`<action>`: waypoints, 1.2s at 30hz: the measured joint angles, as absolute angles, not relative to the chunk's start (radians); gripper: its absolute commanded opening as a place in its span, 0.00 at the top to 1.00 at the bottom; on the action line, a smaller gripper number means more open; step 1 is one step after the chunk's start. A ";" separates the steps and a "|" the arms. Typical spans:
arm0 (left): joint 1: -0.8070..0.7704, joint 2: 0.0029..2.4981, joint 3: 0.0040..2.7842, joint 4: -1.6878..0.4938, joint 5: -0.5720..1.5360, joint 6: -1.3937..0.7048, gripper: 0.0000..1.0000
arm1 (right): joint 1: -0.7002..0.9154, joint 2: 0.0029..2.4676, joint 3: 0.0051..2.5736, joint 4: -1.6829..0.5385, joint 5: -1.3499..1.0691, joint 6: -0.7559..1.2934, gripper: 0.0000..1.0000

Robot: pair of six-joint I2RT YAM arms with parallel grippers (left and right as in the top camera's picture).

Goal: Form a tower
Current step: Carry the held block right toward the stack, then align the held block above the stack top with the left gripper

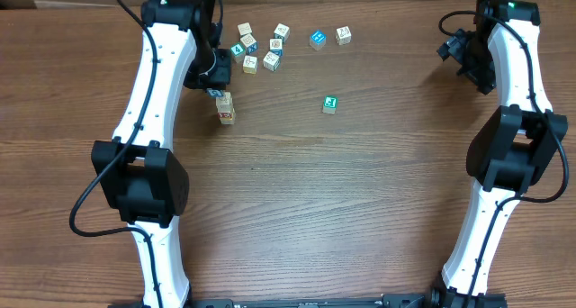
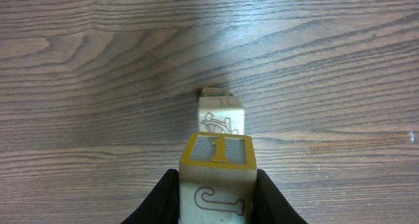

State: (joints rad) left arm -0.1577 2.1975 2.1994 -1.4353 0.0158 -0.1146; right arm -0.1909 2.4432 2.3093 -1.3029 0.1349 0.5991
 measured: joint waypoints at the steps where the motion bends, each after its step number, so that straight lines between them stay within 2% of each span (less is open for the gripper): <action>1: -0.159 2.197 2.199 -1.435 0.016 -0.113 0.78 | -0.191 2.443 2.309 -1.303 0.135 0.599 0.00; 22: -0.177 2.197 2.199 -1.448 0.005 -0.096 0.75 | -0.191 2.443 2.309 -1.303 0.134 0.598 0.00; 36: -0.177 2.197 2.192 -1.421 -0.027 -0.097 0.77 | -0.191 2.443 2.309 -1.303 0.135 0.599 0.00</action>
State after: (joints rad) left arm -0.1772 2.1975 2.1921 -1.4208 -0.0269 -0.0967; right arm -0.1909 2.4432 2.3093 -1.3025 0.1349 0.5987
